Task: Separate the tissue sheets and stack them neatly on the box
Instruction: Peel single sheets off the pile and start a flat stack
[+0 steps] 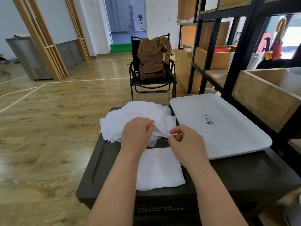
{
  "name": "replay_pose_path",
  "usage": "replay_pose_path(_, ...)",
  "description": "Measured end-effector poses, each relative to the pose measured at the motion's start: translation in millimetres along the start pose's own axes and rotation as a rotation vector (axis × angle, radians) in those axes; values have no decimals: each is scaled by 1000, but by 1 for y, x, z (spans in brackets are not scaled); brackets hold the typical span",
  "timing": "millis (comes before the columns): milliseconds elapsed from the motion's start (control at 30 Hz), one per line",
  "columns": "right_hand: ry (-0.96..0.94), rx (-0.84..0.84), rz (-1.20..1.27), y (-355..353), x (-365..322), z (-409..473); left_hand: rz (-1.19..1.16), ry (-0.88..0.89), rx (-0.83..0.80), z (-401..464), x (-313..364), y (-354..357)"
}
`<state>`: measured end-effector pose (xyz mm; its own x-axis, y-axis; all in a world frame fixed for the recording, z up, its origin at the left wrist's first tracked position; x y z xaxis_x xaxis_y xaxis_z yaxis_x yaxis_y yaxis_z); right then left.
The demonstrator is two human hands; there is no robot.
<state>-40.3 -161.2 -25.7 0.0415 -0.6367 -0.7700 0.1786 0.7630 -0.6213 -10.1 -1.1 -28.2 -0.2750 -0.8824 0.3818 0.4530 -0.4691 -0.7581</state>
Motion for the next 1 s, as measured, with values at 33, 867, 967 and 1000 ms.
replay_pose_path(33,-2,2,-1,0,0,0,-2,12,16,1,0,-1)
replay_pose_path(867,-6,-89,560,7,-12,0,-879,-806,-9,-20,5,-56)
replay_pose_path(967,-5,-77,598,5,-11,1,-769,-616,-12,-23,2,-65)
replay_pose_path(1000,-21,-87,605,5,-11,1,-794,-546,-42,-24,0,-68)
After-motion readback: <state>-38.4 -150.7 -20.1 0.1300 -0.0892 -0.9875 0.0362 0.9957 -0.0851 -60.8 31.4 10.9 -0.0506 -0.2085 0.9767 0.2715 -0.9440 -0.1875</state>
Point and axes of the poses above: each hand's wrist, its own z-axis towards the middle knuckle, its own y-axis out of the palm, x = y × z, the point moved 1 cm from there along z, towards the middle knuckle, and after that the axes turned 5 degrees about y, right-handed, at the moved point
